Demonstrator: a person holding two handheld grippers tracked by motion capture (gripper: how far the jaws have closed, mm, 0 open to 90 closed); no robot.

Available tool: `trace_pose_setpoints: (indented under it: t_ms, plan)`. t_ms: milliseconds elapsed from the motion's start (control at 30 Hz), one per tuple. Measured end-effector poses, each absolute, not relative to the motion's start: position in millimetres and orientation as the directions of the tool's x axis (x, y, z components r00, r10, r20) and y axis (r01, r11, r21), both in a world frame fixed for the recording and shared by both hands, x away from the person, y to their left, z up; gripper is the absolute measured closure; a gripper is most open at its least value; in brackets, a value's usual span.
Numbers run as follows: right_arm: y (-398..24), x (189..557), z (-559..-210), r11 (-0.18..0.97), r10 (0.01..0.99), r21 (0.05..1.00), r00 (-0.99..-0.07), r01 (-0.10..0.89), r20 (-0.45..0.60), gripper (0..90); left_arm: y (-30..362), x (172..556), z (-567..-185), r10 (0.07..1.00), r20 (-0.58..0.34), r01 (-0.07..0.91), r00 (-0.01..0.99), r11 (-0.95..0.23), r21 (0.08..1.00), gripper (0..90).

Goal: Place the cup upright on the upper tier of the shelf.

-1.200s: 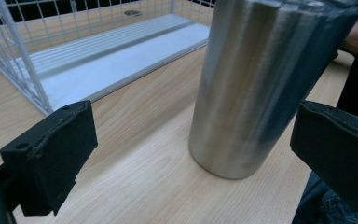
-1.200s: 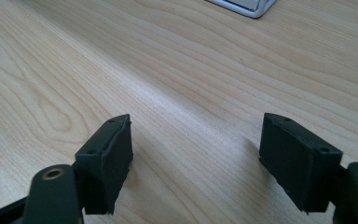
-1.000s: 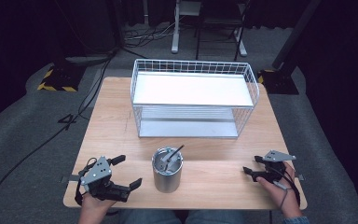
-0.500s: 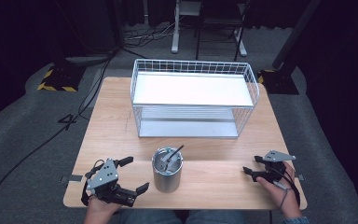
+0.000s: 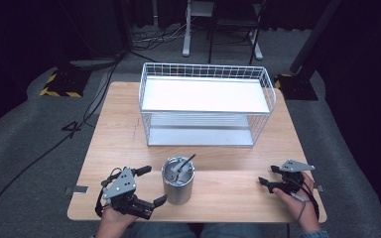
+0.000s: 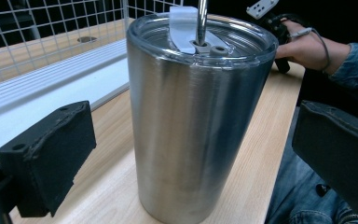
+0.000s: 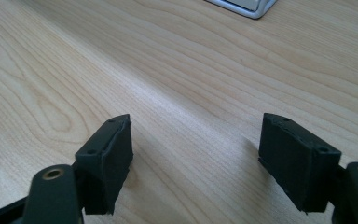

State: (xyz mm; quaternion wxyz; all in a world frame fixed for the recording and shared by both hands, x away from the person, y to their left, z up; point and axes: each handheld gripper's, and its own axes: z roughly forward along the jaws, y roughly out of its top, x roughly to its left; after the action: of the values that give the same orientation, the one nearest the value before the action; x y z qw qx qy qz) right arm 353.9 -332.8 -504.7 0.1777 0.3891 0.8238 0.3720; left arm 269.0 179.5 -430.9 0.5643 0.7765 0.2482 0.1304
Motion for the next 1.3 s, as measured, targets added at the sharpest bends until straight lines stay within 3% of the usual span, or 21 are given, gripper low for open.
trace_pose_setpoints:
  t_ms: [567, 1300]
  plan:
    - [-333, 354, -505, 0.423, 0.772, 0.752, -0.635, 0.505, -0.007, 26.9, 149, 279, -435, 0.512, -0.044, 0.215, 0.858, -0.280, 0.936, 0.0]
    - [-333, 354, -505, 0.423, 0.772, 0.751, -0.636, 0.506, -0.006, 27.0, 124, 295, -453, 0.554, -0.042, 0.247, 0.831, -0.300, 0.921, 0.0]
